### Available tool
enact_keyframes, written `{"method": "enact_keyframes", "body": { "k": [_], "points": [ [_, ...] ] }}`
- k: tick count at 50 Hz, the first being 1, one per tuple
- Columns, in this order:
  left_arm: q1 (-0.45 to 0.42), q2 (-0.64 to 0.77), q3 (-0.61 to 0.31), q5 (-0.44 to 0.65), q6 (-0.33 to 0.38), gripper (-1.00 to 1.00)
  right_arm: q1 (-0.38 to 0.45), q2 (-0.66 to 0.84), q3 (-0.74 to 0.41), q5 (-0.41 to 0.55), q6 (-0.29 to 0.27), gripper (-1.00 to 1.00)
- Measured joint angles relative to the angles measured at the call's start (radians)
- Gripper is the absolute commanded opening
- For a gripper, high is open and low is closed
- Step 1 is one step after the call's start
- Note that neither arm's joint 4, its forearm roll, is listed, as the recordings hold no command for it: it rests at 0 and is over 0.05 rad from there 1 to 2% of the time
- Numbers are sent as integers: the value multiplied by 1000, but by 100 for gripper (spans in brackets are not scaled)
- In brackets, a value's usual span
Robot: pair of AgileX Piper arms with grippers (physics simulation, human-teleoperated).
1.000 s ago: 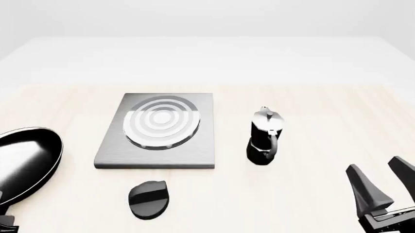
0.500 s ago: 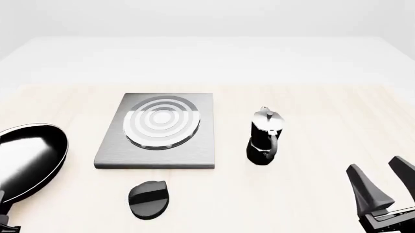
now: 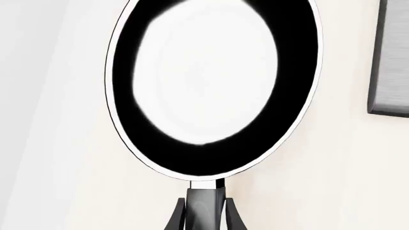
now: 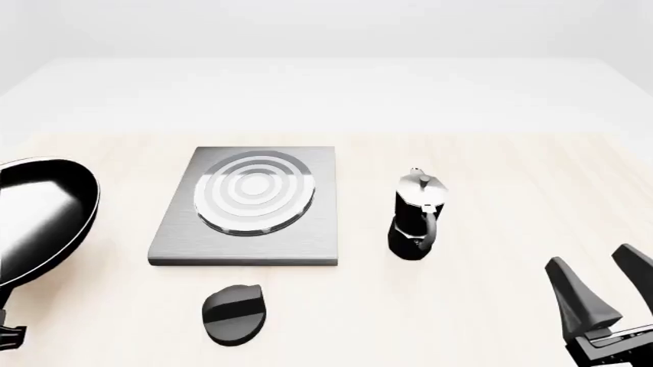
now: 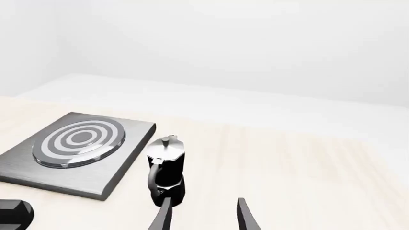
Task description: Turn on the stove and put the frying pan on it.
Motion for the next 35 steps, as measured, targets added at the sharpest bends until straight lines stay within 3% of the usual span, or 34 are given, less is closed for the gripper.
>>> {"method": "enact_keyframes", "body": {
  "k": [17, 35],
  "points": [
    [-82, -86, -122, 149, -30, -100, -4, -27, -9, 32, 1, 100],
    [-231, -160, -249, 313, -53, -100, -24, -65, -12, 73, 8, 100]
  ]
}}
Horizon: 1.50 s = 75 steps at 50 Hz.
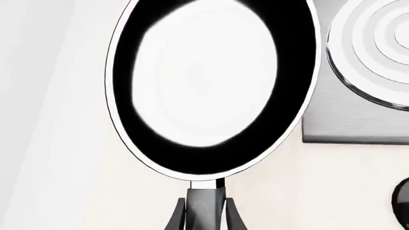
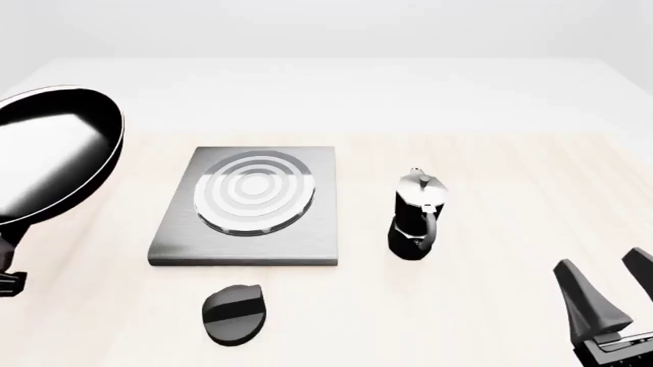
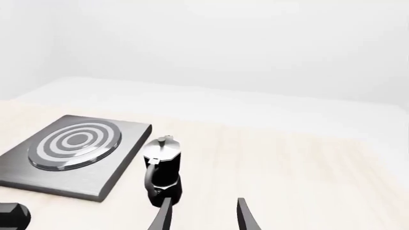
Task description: Turn on the stove and put the frying pan on it.
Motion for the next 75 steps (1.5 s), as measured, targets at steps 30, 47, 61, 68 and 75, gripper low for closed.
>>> {"method": "enact_keyframes", "body": {
  "k": [30, 47, 61, 68, 75],
  "points": [
    [-296, -57, -95, 150, 31, -100, -47, -17, -6, 23, 8, 100],
    [-372, 23, -111, 95, 97, -100, -63, -18, -19, 34, 9, 100],
    [-405, 89, -97, 27, 172, -100, -77, -18, -24, 38, 10, 100],
    [-419, 132, -95, -14, 202, -100, -85, -18, -24, 38, 12, 100],
    [-438, 170, -106, -41, 219, -100, -91, -18, -24, 37, 14, 100]
  ]
}}
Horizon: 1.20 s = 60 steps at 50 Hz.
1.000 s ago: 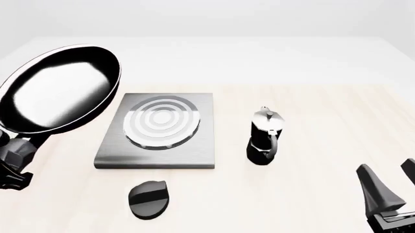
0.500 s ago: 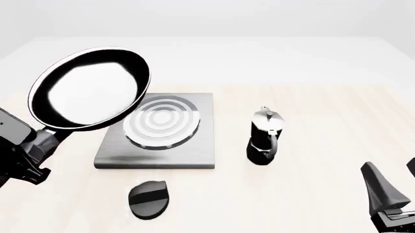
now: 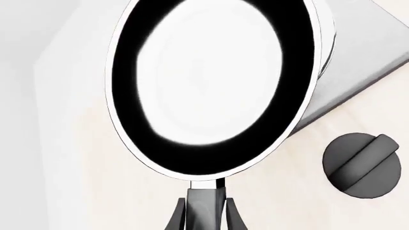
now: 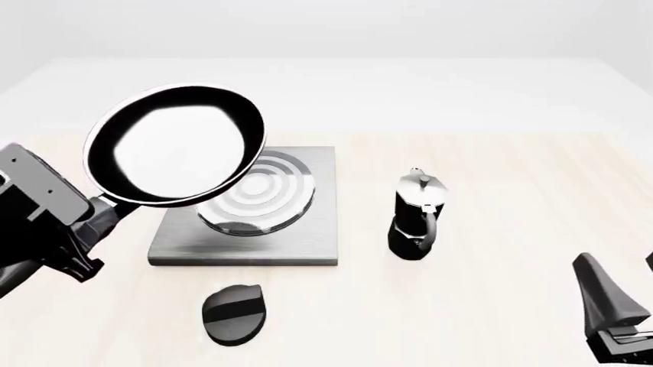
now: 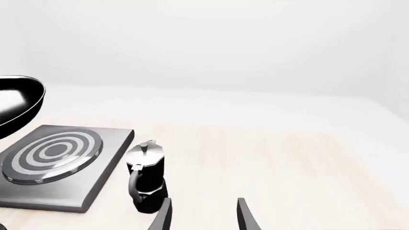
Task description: Turn on the stove and put the frying pan on it.
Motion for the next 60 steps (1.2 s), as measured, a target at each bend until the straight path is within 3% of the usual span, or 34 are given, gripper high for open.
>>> {"method": "enact_keyframes", "body": {
  "k": [60],
  "points": [
    [-160, 260, -41, -205, 43, -100, -59, 0, 20, -8, 8, 100]
  ]
}}
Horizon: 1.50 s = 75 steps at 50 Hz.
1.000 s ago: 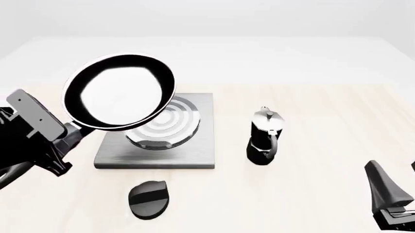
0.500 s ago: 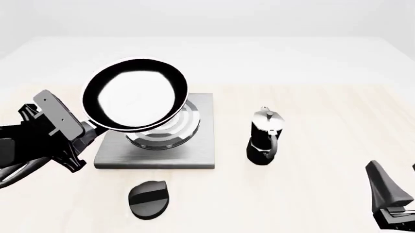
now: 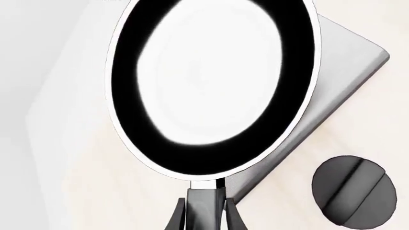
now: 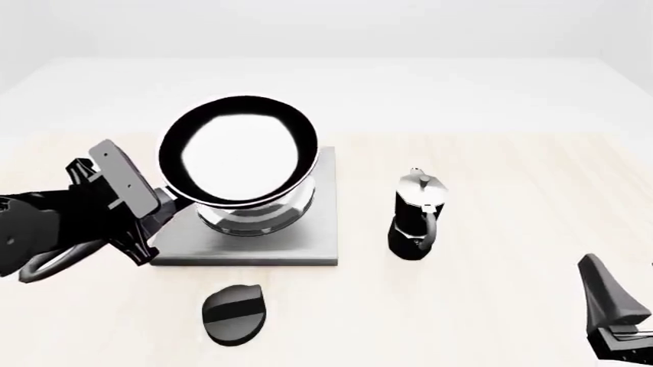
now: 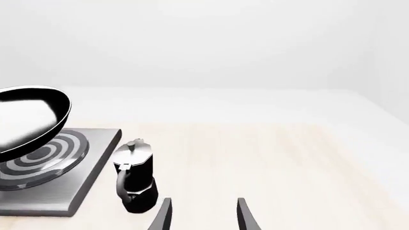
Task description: Turn on the stove and put the frying pan on it.
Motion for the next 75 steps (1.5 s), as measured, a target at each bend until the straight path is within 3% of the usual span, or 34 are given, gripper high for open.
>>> {"method": "enact_keyframes", "body": {
  "k": [75],
  "points": [
    [16, 214, 141, -299, 51, -100, -33, 0, 21, -15, 6, 100]
  ]
}}
